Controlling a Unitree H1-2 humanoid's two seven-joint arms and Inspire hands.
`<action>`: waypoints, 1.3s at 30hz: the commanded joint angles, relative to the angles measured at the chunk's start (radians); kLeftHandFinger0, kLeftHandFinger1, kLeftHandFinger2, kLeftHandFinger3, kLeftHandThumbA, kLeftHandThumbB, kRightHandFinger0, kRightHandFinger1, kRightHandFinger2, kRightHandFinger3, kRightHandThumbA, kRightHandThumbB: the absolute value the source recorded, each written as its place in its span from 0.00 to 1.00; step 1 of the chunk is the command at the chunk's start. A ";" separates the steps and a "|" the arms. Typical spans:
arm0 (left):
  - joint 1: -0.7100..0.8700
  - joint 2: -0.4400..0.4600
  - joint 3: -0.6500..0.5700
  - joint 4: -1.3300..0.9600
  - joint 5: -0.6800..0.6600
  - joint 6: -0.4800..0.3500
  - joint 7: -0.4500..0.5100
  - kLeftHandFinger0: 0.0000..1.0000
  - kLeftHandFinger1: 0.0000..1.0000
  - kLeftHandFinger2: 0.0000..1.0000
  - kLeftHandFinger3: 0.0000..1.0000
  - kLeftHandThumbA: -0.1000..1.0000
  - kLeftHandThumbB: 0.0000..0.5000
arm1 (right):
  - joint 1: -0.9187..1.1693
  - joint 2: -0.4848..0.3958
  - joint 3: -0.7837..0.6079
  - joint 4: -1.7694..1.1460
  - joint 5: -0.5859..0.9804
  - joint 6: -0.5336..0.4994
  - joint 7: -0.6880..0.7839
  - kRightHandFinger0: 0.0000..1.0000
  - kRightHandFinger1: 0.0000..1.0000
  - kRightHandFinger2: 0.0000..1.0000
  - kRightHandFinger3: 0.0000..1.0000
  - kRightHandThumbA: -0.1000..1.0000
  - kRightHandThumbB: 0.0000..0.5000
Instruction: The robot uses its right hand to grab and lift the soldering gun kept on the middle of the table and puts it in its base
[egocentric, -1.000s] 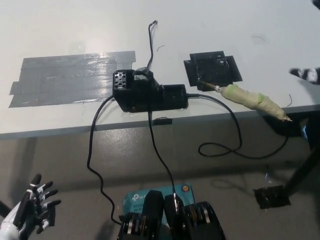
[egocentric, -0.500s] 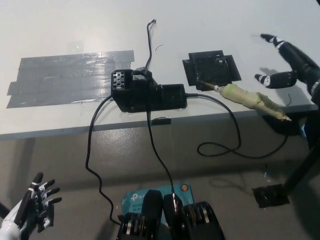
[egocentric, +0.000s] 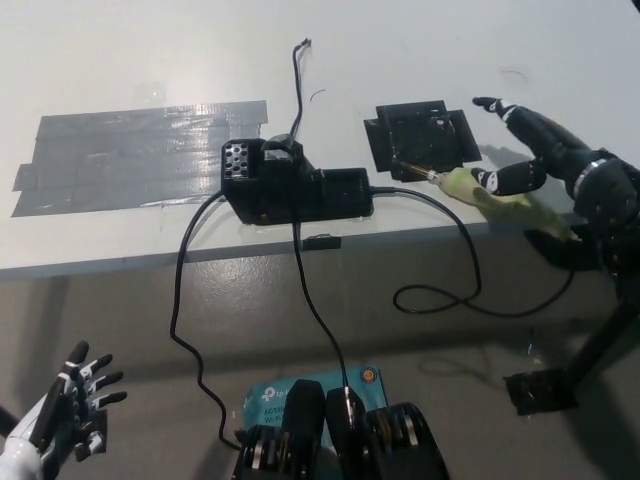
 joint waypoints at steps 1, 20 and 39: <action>-0.015 0.041 -0.008 -0.036 0.006 0.009 -0.024 0.80 0.95 1.00 1.00 1.00 0.23 | -0.031 -0.011 0.005 -0.013 -0.042 0.019 0.015 1.00 1.00 1.00 1.00 0.59 0.55; -0.018 0.039 -0.023 -0.026 -0.004 -0.006 -0.043 0.81 0.95 1.00 1.00 1.00 0.36 | -0.041 0.057 -0.047 0.034 -0.074 0.077 0.086 1.00 1.00 1.00 1.00 0.52 0.44; -0.018 0.021 -0.021 -0.036 -0.026 -0.008 -0.055 0.83 0.94 1.00 1.00 1.00 0.46 | -0.075 0.065 -0.007 0.173 -0.243 0.077 0.097 1.00 1.00 1.00 1.00 0.53 0.46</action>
